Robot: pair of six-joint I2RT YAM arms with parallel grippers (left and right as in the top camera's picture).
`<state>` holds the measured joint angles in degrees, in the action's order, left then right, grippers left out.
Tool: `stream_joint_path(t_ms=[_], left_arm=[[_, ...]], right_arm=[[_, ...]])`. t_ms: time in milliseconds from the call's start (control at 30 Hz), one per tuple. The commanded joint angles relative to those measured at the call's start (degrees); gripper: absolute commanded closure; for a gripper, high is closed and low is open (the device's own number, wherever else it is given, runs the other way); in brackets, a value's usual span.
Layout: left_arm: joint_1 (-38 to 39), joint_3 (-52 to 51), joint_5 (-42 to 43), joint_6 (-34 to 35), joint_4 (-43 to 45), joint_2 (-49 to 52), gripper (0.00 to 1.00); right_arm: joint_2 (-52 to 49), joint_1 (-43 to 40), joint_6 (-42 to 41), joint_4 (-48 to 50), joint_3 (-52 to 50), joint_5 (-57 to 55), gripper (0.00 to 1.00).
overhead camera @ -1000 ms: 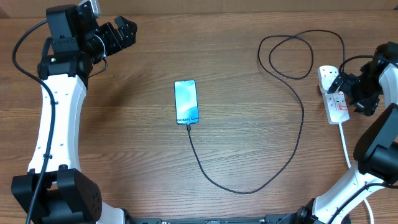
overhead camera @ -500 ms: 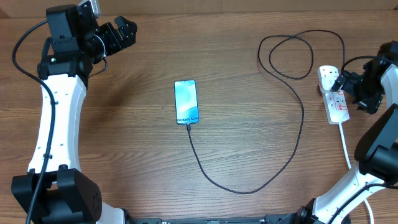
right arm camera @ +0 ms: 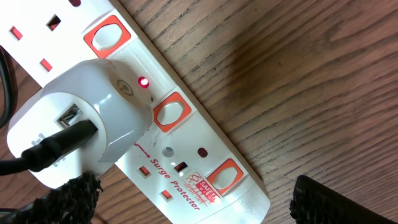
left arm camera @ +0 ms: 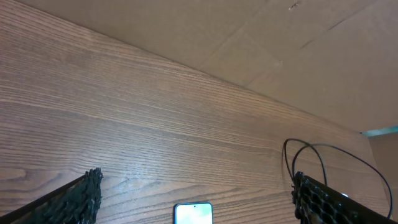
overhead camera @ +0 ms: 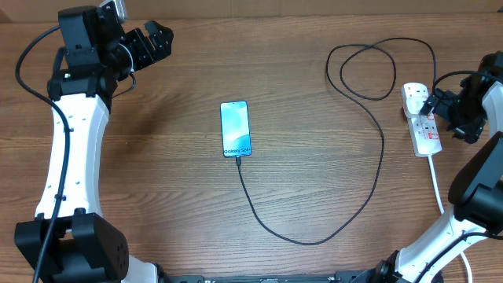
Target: Plug charger to phone and switch on socket
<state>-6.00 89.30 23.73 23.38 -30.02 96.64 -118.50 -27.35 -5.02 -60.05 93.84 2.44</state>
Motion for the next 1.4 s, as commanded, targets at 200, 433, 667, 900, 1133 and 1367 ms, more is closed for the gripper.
stream_joint_path(t_ms=[200, 433, 667, 900, 1133, 1367], left_arm=[[0.02, 0.85, -0.37, -1.14, 0.2, -0.74, 0.0], [0.02, 0.85, -0.37, -1.11, 0.22, -0.74, 0.01], [0.02, 0.85, -0.37, -1.14, 0.2, -0.74, 0.0], [0.02, 0.85, -0.37, -1.14, 0.2, -0.74, 0.01], [0.02, 0.85, -0.37, -1.14, 0.2, -0.74, 0.0], [0.02, 0.85, -0.37, -1.14, 0.2, -0.74, 0.0]], right_arm=[[0.92, 0.28, -0.87, 1.75, 1.05, -0.15, 0.0], [2.51, 0.26, -0.87, 2.12, 1.05, -0.17, 0.0], [19.65, -0.17, -0.87, 2.14, 1.05, -0.17, 0.0], [34.36, 0.92, -0.87, 2.1, 1.05, -0.17, 0.0], [46.49, 13.88, -0.87, 2.1, 1.05, -0.17, 0.0], [53.07, 28.15, -0.46, 0.28, 0.83, -3.58, 0.0]])
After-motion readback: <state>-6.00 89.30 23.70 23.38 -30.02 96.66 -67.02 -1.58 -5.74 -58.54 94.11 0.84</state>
